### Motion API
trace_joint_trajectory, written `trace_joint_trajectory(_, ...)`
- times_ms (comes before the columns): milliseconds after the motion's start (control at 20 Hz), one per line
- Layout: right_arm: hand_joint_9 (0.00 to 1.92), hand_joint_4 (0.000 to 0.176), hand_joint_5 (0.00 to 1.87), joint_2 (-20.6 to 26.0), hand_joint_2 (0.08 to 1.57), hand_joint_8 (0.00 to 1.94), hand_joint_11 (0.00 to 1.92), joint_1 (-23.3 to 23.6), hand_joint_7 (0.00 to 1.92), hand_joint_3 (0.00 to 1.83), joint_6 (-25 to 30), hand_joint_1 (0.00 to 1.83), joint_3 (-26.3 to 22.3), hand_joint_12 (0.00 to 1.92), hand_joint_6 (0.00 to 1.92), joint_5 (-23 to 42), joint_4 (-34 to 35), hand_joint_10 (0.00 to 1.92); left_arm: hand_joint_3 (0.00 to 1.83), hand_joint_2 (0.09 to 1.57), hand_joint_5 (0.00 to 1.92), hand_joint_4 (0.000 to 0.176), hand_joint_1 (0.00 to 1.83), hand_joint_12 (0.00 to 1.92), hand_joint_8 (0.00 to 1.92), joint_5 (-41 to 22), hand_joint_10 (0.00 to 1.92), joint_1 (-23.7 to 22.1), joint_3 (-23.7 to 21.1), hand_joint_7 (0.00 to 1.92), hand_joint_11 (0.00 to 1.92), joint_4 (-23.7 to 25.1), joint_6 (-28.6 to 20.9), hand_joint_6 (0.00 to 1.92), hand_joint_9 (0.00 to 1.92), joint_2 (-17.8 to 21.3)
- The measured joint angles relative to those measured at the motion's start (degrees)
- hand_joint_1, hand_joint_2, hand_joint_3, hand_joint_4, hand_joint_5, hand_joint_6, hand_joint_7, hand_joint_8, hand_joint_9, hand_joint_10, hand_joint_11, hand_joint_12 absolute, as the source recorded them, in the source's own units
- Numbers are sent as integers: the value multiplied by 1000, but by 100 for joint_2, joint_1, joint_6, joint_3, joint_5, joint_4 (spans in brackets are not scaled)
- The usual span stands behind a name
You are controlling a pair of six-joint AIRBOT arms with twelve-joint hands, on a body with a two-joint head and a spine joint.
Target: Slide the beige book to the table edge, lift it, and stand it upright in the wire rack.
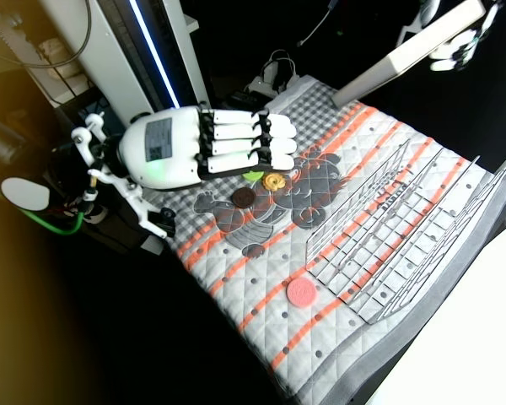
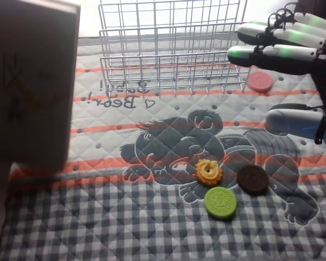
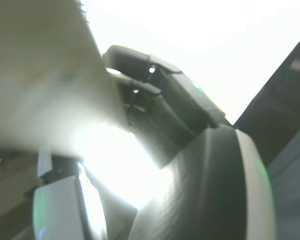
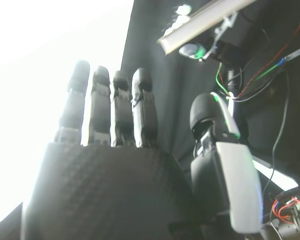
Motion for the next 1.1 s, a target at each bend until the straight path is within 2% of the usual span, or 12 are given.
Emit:
trace_joint_trajectory(100,174,4,351,-4,1350,1,0,-57,181,1,0,293,0,539,3,-4,46,3,0,1098,1034,0,1379,837,887,-42,1205,-535,83,976,885,103,116,856,919,-162)
trace_joint_trajectory(150,186,0,362,-7,1348,3,0,-103,192,0,0,287,-7,566,4,0,57,5,0,1062,1095,0,1476,1304,750,26,954,-732,129,1061,873,245,195,699,1027,-227)
trace_joint_trajectory(350,184,0,369,13,1371,5,0,-284,230,7,0,250,-142,560,0,-9,122,1,3,1067,1032,0,1495,1442,775,369,931,-1482,295,1014,896,680,225,746,1029,-527)
trace_joint_trajectory(450,202,0,374,11,1378,3,0,-295,237,3,-4,241,-175,630,2,-17,79,4,1,1071,1050,0,1495,1467,791,433,936,-1840,345,1017,843,883,229,751,1022,-636)
trace_joint_trajectory(500,233,0,375,11,1379,3,0,-328,244,2,-2,231,-175,763,1,22,103,8,1,1086,1071,0,1402,1141,837,459,1135,-1958,363,1030,697,940,236,802,903,-667)
trace_joint_trajectory(550,185,28,386,11,1373,3,0,-350,265,0,0,164,-175,470,1,33,129,13,0,1081,1079,0,1386,1049,809,461,1156,-2135,398,1071,690,1005,227,779,897,-704)
trace_joint_trajectory(600,160,35,367,11,1387,1,0,-350,245,3,-17,102,-175,350,0,-4,151,4,0,1084,1020,0,1469,1428,765,483,1029,-2374,426,1046,801,1156,236,823,946,-706)
trace_joint_trajectory(650,141,36,363,11,1386,2,0,-350,234,1,-15,89,-175,273,0,2,160,6,0,1093,1029,0,1484,1558,771,476,1068,-2553,426,1029,773,1215,234,792,931,-719)
trace_joint_trajectory(800,180,14,408,-17,1385,8,0,-400,287,0,-15,57,-175,333,7,42,192,9,2,1095,1050,0,1487,1527,844,603,999,-3335,570,981,734,1735,212,871,947,-946)
trace_joint_trajectory(850,162,26,415,-22,1382,3,0,-422,284,0,-15,49,-175,278,4,35,166,4,0,1083,1042,0,1490,1478,779,603,950,-3486,581,993,830,1770,249,857,982,-1038)
trace_joint_trajectory(950,175,13,406,-20,1396,1,0,-426,263,1,-17,53,-175,369,0,26,184,3,0,1069,1053,0,1493,1441,724,710,897,-3595,581,1020,881,1871,330,824,1020,-1097)
trace_joint_trajectory(1100,207,39,421,-42,1389,3,0,-426,279,0,-15,43,-170,485,2,46,251,6,0,1064,1076,0,1494,1422,685,916,898,-3838,632,1010,912,1895,450,796,1031,-1163)
